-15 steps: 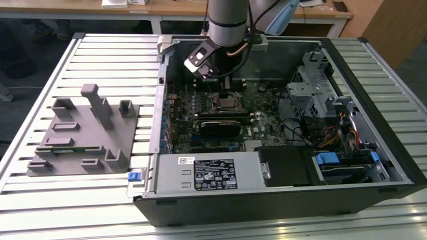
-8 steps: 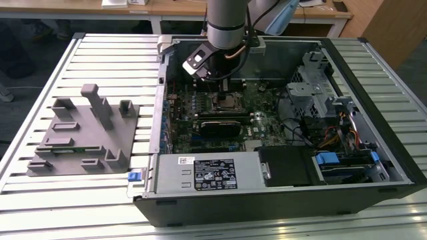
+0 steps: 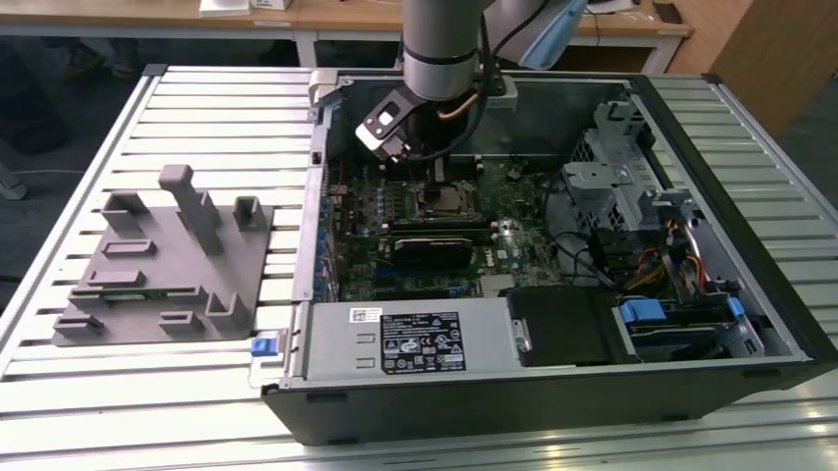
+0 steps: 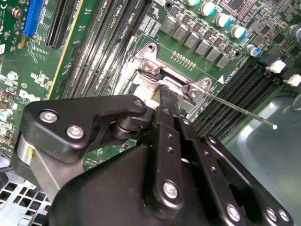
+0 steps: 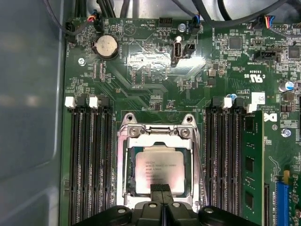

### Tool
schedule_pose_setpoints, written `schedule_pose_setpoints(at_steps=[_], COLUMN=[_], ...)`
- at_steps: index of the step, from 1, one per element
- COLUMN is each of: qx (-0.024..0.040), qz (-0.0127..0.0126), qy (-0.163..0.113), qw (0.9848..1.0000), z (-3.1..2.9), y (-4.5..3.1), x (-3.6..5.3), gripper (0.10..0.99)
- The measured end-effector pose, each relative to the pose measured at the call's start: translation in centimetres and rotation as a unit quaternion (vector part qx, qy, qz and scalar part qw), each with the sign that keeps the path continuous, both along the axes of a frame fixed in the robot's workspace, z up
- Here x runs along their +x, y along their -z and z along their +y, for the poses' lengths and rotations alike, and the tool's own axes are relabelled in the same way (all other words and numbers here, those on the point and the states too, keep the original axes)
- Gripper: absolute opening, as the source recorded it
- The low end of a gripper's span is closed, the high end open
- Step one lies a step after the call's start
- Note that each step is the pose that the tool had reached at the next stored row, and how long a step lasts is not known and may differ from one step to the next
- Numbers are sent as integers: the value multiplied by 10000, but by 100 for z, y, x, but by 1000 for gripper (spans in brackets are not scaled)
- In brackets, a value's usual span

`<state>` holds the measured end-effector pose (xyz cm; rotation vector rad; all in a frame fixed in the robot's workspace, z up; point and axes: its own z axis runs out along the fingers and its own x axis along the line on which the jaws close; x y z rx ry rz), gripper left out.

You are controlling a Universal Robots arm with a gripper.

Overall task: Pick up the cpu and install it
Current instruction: 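Close the cpu cover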

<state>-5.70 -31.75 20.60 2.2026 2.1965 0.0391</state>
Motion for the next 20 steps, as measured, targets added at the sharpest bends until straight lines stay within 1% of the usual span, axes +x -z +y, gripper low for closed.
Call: schedule_pose_setpoints(at_steps=[13,20], qx=[-3,-2], qz=[2,1], qy=[0,0], qw=[10000,10000], z=[-1,-1], y=[59,70], x=[1,59], gripper=[106,106])
